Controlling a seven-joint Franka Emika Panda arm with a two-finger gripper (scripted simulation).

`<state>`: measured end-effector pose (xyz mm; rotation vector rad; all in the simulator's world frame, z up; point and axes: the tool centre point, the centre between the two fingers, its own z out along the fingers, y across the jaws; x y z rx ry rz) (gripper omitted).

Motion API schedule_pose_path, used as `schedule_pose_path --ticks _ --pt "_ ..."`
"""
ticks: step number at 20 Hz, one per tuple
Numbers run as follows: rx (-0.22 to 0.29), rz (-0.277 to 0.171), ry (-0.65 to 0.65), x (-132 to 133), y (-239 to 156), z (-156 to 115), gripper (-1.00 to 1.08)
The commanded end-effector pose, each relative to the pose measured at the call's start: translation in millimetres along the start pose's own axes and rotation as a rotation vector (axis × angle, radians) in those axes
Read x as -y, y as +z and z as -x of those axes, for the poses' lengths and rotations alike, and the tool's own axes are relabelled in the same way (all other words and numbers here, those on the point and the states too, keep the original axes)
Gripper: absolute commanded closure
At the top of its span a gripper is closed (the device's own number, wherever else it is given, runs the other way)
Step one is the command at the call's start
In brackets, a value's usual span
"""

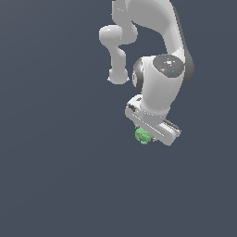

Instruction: Pick up the object and move it to a goal position.

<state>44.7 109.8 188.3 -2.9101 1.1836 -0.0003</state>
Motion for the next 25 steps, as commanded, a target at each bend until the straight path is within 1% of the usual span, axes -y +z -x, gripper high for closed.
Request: schedule_pose_path --ticks 1,8,13,19,25 --pt "0.000 0.001 0.000 7.0 -26.7 14.3 1.08" --pt "-0.001 0.001 0.001 28.0 -97.7 51.0 1.08" --pt "-0.001 0.001 0.001 40.7 -136.8 70.8 1.08" --pt "0.000 0.000 0.000 50.4 -163.3 84.0 1.08" --pt "0.000 0.000 0.000 53.7 -170.7 87.4 1.08"
